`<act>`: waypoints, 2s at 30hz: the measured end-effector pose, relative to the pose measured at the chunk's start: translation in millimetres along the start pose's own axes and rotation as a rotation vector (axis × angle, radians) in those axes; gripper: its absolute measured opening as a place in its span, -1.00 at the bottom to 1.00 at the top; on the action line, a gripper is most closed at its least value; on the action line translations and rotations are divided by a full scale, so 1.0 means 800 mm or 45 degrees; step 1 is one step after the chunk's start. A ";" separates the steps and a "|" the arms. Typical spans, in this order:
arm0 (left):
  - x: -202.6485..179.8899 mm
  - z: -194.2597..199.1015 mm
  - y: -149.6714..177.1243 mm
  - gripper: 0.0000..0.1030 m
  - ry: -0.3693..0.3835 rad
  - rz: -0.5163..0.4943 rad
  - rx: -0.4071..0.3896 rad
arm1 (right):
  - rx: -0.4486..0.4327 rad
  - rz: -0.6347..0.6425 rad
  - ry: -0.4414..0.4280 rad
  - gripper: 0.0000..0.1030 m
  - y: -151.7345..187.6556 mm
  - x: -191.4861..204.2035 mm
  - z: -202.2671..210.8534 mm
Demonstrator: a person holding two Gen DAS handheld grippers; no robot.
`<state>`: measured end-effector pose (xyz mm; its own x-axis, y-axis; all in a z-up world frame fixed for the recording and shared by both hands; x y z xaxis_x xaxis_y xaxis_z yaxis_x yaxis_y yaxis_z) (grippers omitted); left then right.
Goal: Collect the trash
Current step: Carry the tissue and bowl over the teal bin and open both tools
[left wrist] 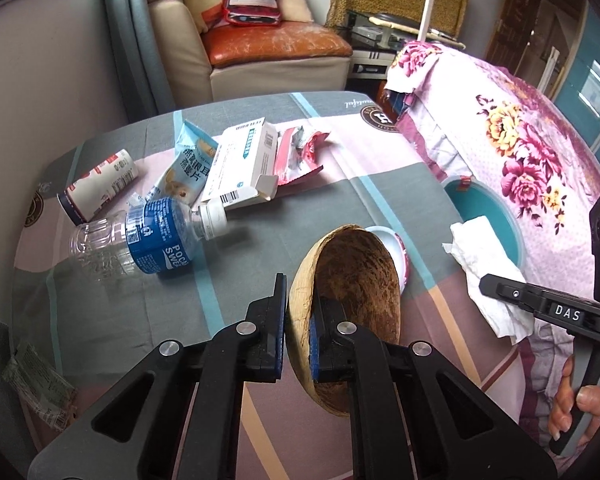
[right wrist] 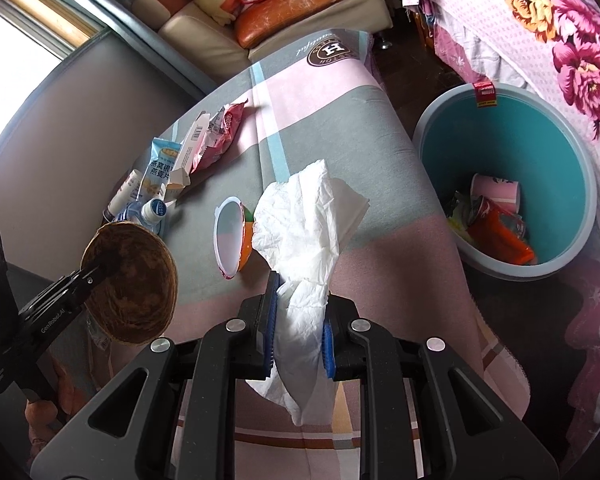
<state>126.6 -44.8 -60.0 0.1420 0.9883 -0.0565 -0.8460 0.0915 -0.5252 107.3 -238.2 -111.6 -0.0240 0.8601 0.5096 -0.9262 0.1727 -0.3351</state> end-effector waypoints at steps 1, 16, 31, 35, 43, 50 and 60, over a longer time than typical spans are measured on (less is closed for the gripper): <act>-0.008 0.002 -0.005 -0.81 0.006 -0.016 -0.003 | -0.009 -0.007 -0.003 -0.65 -0.002 -0.003 0.003; -0.181 -0.039 -0.052 -0.81 0.137 -0.274 0.062 | -0.303 -0.180 0.218 -0.65 -0.042 -0.147 0.111; -0.293 -0.123 -0.064 -0.81 0.159 -0.417 0.140 | -0.277 -0.368 0.315 -0.65 -0.035 -0.256 0.098; -0.303 -0.147 -0.062 -0.81 0.151 -0.424 0.178 | -0.266 -0.384 0.326 -0.65 -0.034 -0.265 0.093; -0.319 -0.184 -0.052 -0.77 0.135 -0.459 0.232 | -0.250 -0.393 0.332 -0.65 -0.039 -0.271 0.082; -0.321 -0.198 -0.045 -0.59 0.145 -0.450 0.278 | -0.244 -0.389 0.336 -0.64 -0.043 -0.269 0.080; -0.315 -0.182 -0.034 -0.05 0.166 -0.457 0.262 | -0.221 -0.376 0.328 -0.60 -0.040 -0.261 0.071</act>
<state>188.6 -314.2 -155.4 0.4983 0.8669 -0.0146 -0.8142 0.4621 -0.3515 120.5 -450.1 -162.6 0.3478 0.8496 0.3965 -0.8016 0.4888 -0.3443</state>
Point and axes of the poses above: each gripper's, at about its wrist camera, not at the fingertips, and z roughly against the way its jaws point, x to its left, y to its underside, the point moved 9 cm from there along -z, roughly the way its jaws point, and after that the axes turned 2 degrees about x, right-handed, at the moved point
